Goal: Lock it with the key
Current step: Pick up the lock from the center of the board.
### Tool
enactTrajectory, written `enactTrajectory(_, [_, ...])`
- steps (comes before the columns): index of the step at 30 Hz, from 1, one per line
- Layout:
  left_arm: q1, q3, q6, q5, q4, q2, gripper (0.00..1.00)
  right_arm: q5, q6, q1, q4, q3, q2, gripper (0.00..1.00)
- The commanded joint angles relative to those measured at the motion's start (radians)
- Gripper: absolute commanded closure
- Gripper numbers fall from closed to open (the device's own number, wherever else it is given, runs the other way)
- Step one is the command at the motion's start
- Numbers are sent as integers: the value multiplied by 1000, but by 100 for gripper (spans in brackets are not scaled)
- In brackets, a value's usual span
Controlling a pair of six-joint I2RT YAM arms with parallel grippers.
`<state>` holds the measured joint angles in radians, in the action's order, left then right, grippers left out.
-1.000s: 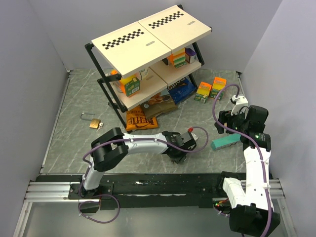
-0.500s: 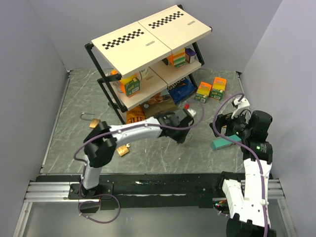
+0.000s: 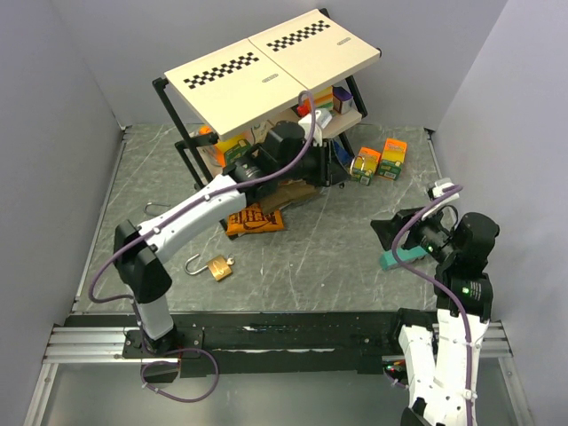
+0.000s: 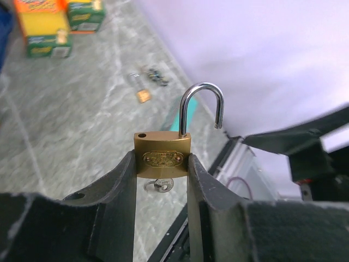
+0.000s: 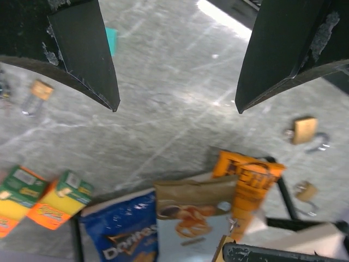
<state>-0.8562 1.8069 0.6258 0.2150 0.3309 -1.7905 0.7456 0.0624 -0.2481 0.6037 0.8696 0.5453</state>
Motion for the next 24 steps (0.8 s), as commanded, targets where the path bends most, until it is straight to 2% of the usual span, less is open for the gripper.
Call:
enactTrajectory(1, [-23,-130,14,109,-180,114,99,83,-189,4,-74,69,-19,6])
enactTrajectory(4, [-21,-193,9,109,-262,161,99,98,-320,4,-169,77,-21,6])
enactTrajectory(8, [-23,-213,2,80,-279,177,99,123,-504,3,-320,103,25,7])
enactTrajectory(11, [-23,-230,11,76,-282,183,99,133,-568,6,-399,105,63,9])
enactTrajectory(18, [-14,-256,61,92,-323,200,99,146,-561,10,-421,75,96,13])
enactTrajectory(21, [12,-232,167,128,-323,178,99,100,-498,24,-410,60,78,13])
enactTrajectory(24, [28,-201,290,165,-314,145,99,-26,-438,46,-371,62,70,18])
